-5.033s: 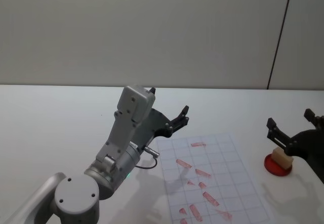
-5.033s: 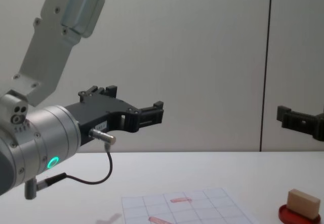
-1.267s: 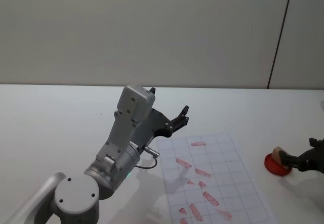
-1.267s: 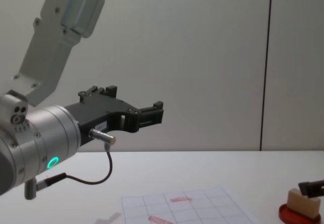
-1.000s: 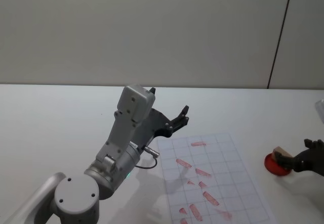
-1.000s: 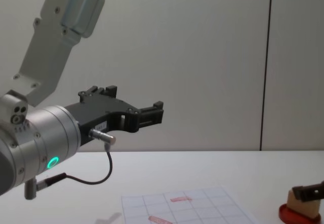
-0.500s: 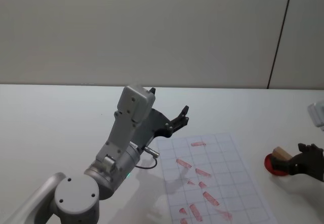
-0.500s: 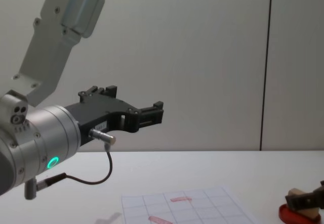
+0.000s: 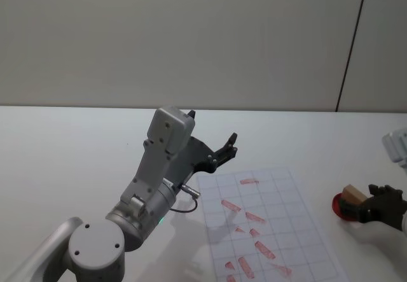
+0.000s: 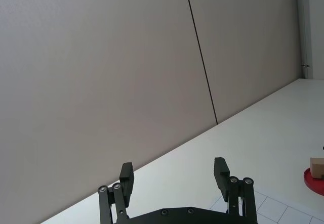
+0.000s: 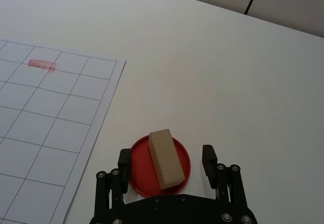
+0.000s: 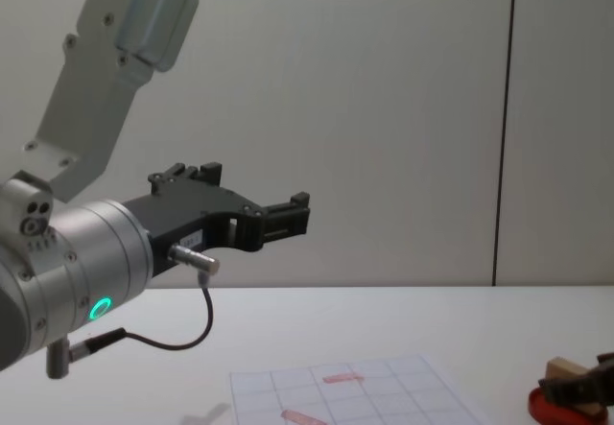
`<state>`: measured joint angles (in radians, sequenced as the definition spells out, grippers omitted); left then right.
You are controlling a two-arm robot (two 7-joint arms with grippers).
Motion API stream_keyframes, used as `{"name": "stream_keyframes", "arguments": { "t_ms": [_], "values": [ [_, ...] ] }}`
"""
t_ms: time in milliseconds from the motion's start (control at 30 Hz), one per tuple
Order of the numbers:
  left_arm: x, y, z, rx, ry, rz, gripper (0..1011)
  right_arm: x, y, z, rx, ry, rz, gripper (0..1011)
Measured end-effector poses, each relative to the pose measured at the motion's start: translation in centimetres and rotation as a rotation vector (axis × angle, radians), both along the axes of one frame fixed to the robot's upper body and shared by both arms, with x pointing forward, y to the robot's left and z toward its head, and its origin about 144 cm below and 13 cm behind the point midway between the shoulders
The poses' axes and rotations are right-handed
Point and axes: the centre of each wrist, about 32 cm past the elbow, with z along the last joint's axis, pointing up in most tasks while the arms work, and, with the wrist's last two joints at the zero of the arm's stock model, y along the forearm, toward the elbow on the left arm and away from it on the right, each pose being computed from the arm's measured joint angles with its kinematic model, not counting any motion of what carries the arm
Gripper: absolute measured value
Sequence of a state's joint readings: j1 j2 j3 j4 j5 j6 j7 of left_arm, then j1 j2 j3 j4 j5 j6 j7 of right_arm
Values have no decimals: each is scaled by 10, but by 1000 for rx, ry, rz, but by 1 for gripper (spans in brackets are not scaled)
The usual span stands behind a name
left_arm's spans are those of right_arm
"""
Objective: Use the one hand to pick up the stamp and affix it onto the A4 paper.
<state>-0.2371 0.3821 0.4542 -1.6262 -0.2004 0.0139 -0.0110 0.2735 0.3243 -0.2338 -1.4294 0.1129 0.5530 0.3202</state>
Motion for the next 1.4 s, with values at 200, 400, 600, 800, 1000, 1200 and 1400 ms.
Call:
{"name": "stream_keyframes", "arguments": {
  "t_ms": [200,400,600,800,1000,1200,1400],
  "values": [
    [0,0,0,0,0,0,1002,0,1,-1,0,4,-1,732],
    [0,0,0,0,0,0,1002,1,1,-2,1,5,-1,511],
    [0,0,0,0,0,0,1002,1,1,-2,1,6,-1,332],
    [0,0,0,0,0,0,1002,1,1,-2,1,7,-1,216],
    [0,0,0,0,0,0,1002,1,1,-2,1,8,-1,217],
    [0,0,0,0,0,0,1002,2,1,-2,6,20,-2,216],
    [0,0,0,0,0,0,1002,2,1,-2,20,35,-7,217]
  ]
}}
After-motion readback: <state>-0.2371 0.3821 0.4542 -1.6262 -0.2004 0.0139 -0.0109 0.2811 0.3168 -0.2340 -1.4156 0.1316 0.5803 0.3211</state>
